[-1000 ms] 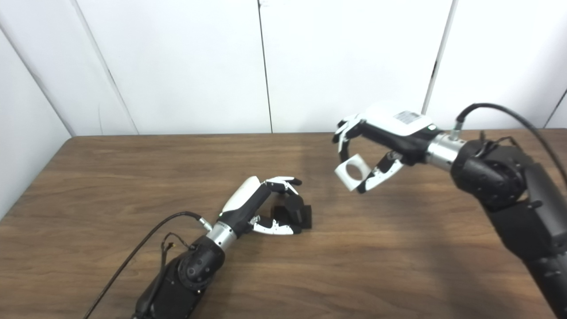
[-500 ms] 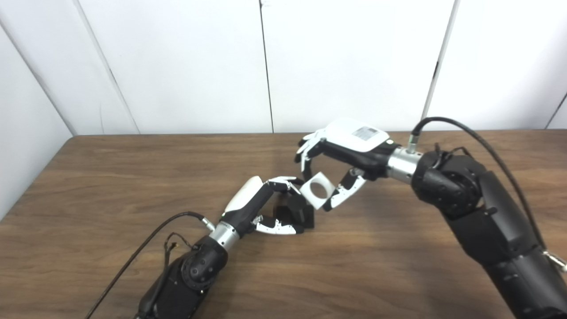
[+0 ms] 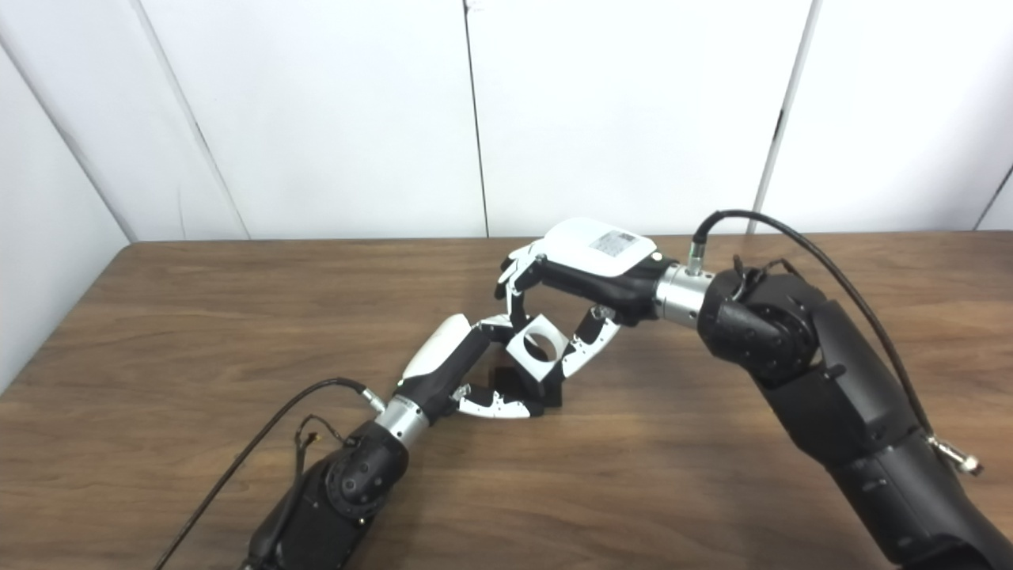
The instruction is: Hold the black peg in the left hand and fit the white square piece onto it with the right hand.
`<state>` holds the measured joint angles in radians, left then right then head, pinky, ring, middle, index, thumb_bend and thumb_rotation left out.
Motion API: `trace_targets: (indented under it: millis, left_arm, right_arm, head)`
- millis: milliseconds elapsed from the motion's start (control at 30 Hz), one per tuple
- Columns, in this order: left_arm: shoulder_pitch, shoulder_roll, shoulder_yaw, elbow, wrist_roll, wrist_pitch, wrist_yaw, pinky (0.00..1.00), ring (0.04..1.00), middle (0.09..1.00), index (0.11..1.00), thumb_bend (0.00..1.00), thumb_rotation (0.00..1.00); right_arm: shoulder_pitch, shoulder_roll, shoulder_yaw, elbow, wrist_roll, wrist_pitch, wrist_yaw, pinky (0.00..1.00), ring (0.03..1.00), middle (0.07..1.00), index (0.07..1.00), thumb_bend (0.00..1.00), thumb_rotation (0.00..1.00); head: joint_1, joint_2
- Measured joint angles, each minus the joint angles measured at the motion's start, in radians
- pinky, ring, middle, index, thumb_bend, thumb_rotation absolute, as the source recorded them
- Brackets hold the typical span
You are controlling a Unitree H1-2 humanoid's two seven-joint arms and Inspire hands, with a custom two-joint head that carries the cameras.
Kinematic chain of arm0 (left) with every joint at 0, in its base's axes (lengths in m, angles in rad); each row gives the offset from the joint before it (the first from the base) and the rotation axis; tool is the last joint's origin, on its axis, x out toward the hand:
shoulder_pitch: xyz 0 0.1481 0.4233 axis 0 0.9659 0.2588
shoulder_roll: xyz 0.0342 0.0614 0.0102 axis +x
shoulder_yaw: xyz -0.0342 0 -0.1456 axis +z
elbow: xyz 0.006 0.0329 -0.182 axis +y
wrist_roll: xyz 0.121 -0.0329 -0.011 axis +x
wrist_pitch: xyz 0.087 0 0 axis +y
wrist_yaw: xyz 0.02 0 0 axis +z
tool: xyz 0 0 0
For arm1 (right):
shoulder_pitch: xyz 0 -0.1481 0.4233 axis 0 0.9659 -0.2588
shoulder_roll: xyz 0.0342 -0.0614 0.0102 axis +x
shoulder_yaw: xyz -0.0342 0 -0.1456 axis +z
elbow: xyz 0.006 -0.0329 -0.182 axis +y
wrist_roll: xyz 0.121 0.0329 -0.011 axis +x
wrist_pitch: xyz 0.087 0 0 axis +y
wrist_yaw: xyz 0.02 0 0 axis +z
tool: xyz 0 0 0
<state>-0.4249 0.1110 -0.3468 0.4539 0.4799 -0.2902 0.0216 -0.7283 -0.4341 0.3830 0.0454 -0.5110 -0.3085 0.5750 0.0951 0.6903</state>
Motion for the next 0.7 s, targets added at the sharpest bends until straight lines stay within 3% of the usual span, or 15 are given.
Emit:
trace_targets:
  millis: [700]
  left_arm:
    - [0.0,-0.001,-0.001,0.001,-0.001,0.002,0.003,0.75,0.856,0.825,0.49,0.52,0.07]
  right_arm:
    - [-0.056,0.0,0.027,0.032,-0.006,0.0,0.061,0.89,0.857,0.753,0.48,0.52,0.14]
  head:
    - [0.006,0.005]
